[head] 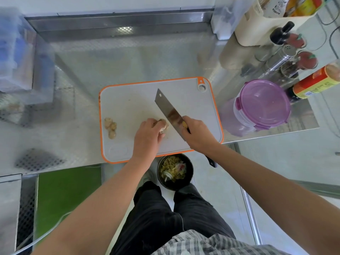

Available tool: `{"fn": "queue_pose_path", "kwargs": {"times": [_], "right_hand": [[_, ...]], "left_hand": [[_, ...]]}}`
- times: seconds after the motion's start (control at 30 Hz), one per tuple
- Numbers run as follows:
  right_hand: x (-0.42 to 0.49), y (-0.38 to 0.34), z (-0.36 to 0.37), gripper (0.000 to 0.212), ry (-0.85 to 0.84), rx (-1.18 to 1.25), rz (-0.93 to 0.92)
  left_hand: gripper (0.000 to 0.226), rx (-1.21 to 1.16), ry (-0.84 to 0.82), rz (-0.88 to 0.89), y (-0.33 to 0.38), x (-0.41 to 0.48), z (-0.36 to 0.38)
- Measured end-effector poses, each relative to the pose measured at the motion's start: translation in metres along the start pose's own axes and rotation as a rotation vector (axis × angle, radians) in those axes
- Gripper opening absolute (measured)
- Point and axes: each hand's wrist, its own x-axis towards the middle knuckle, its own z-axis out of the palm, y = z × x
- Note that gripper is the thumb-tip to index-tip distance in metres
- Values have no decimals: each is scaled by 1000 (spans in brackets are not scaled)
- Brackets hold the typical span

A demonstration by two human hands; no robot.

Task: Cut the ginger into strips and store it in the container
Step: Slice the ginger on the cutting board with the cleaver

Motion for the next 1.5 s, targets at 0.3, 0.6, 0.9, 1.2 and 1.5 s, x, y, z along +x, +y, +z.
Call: {"fn": "queue_pose_path", "kwargs": {"times": [0.3, 0.6, 0.9, 1.2, 1.5], "right_hand": [[2, -1, -2, 13, -40, -87, -5], [7, 5, -9, 11, -108, -92, -34], [1, 16, -24, 14, -157, -90, -83], [-9, 21, -21, 27, -176, -226, -121], [-10, 13, -27, 11, -184, -313, -154]], "left_hand": [[27, -20, 39, -47, 1, 2, 5], [35, 168, 52, 7, -13, 6, -1], [32, 81, 127, -120, -7, -8, 0], [37, 15, 229, -297, 9, -6, 13], [35, -4, 241, -349, 16, -4, 16]]}}
